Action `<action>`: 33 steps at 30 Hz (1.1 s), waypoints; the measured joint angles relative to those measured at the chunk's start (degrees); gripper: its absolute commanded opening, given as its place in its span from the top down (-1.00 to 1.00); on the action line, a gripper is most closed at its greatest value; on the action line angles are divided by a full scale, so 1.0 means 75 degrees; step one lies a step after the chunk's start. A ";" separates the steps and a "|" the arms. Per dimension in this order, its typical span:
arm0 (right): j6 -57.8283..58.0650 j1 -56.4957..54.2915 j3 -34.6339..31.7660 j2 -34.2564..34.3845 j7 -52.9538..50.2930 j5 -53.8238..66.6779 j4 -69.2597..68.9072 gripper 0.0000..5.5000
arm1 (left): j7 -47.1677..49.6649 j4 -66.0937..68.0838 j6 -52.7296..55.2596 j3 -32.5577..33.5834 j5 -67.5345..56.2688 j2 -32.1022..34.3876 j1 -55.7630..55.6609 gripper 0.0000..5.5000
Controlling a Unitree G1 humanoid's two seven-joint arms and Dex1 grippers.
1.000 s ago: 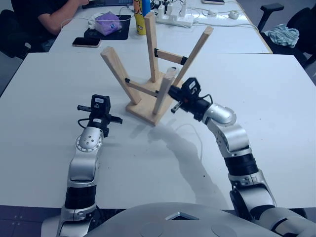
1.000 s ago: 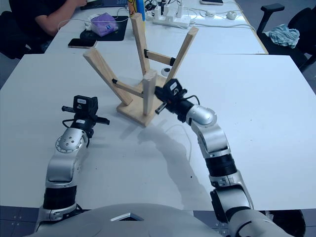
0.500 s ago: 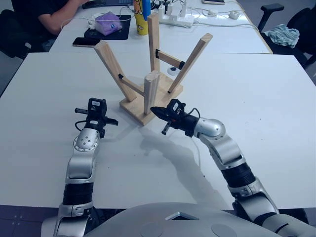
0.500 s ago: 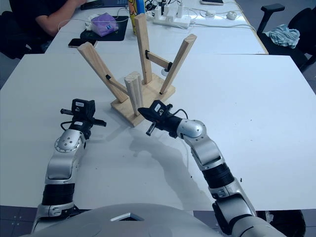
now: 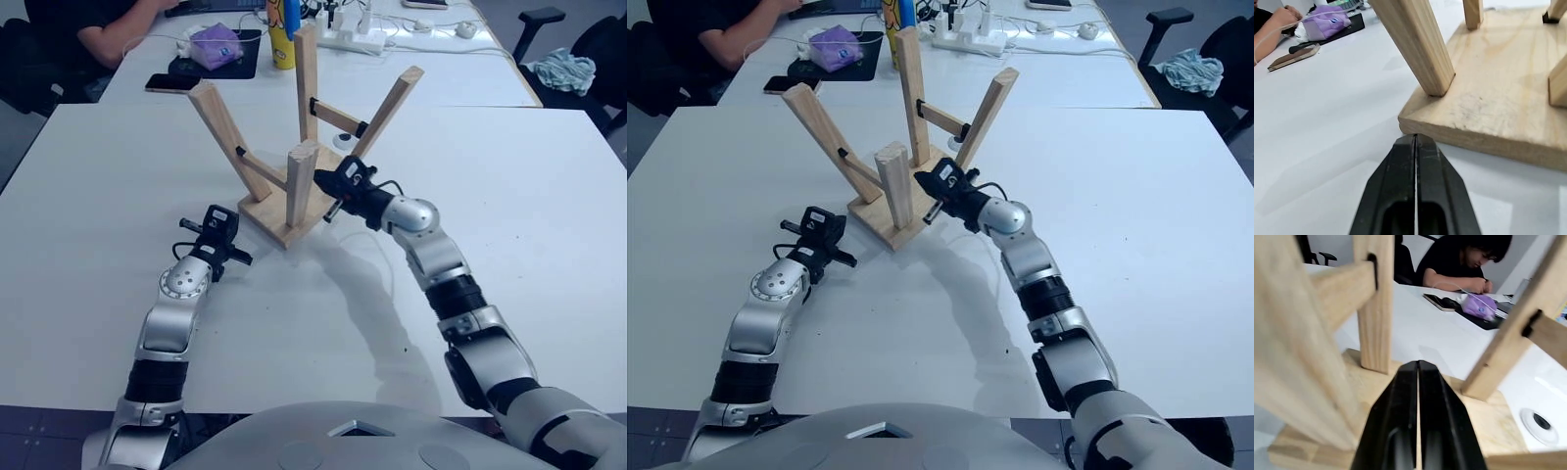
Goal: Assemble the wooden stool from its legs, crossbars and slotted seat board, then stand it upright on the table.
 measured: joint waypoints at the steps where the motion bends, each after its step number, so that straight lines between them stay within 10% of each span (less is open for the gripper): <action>1: -0.0092 -0.0035 0.0022 0.0059 0.0017 -0.0047 0.0155 1.00 | -0.0135 0.0136 0.0004 -0.0118 0.0082 0.0118 -0.0123 1.00; 17: -0.0235 -0.0065 0.0588 0.0316 0.0858 -0.0363 0.0289 1.00 | -0.0777 0.2864 -0.1268 -0.1166 0.0935 0.0495 -0.1794 1.00; 33: 0.2344 0.4531 0.0041 -0.1289 0.0812 0.0480 -0.5278 1.00 | -0.0410 0.1182 -0.0688 -0.0763 0.0810 0.0327 -0.0417 1.00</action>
